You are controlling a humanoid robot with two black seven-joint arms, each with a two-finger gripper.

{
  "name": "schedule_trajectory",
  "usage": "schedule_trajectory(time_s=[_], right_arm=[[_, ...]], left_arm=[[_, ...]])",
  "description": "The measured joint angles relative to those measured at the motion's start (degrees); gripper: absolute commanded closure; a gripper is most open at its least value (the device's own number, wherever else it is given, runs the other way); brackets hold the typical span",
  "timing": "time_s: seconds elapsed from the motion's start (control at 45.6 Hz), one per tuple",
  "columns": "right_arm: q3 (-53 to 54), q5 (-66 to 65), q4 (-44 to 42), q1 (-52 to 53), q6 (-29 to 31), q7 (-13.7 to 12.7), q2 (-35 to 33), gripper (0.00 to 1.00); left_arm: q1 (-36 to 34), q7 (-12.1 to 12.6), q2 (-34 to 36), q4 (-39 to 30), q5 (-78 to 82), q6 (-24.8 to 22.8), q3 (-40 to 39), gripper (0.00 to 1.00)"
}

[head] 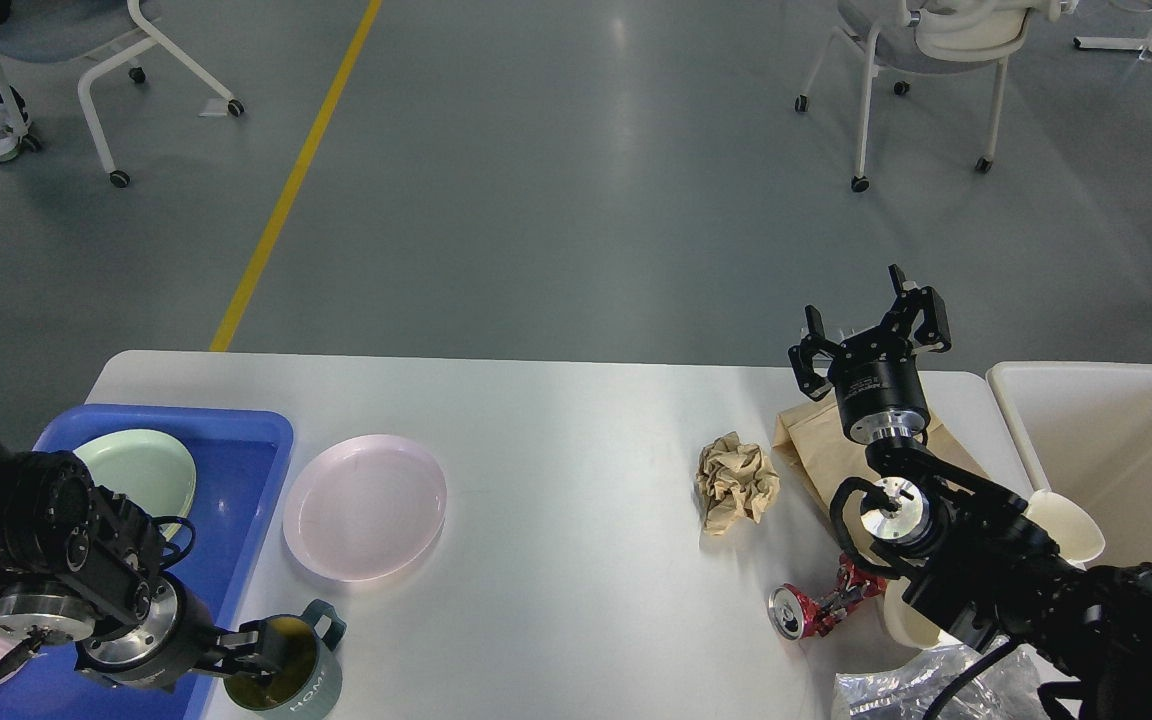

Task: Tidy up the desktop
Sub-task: 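Grasp the teal HOME mug with the left gripper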

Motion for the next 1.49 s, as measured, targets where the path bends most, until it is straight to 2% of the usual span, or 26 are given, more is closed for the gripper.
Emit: schedule_trajectory(time_s=[0.197, 0.263, 0.46, 0.876, 0.942, 1.052, 1.139, 1.293, 1.49], right_arm=[[0.0, 0.0, 0.0, 0.0, 0.0, -0.01, 0.0, 0.0], [0.0, 0.0, 0.0, 0.0, 0.0, -0.01, 0.0, 0.0], [0.0, 0.0, 0.0, 0.0, 0.0, -0.01, 0.0, 0.0], [0.0, 0.0, 0.0, 0.0, 0.0, -0.01, 0.0, 0.0], [0.0, 0.0, 0.0, 0.0, 0.0, 0.0, 0.0, 0.0], [0.0, 0.0, 0.0, 0.0, 0.0, -0.01, 0.0, 0.0], [0.0, 0.0, 0.0, 0.0, 0.0, 0.0, 0.0, 0.0], [0.0, 0.0, 0.0, 0.0, 0.0, 0.0, 0.0, 0.0], [0.0, 0.0, 0.0, 0.0, 0.0, 0.0, 0.0, 0.0]], left_arm=[[2.6, 0.52, -0.93, 0.88, -3.0, 4.27, -1.36, 0.12], [3.03, 0.54, -1.08, 0.97, -3.58, 4.87, -1.82, 0.17], [4.69, 0.56, -1.4, 1.54, -3.92, 5.58, -2.74, 0.3], [6.76, 0.56, -1.58, 2.89, -4.84, 5.74, -3.91, 0.42], [7.03, 0.56, -1.59, 2.91, -4.86, 5.73, -3.91, 0.5], [7.18, 0.54, -1.59, 2.94, -4.87, 5.63, -3.91, 0.69], [7.2, 0.33, -1.59, 3.0, -4.87, 5.61, -3.91, 0.77], [7.2, -0.28, -1.53, 3.12, -4.8, 5.47, -3.91, 0.99], [6.97, -0.36, -1.34, 3.46, -3.87, 4.45, -3.76, 1.0]])
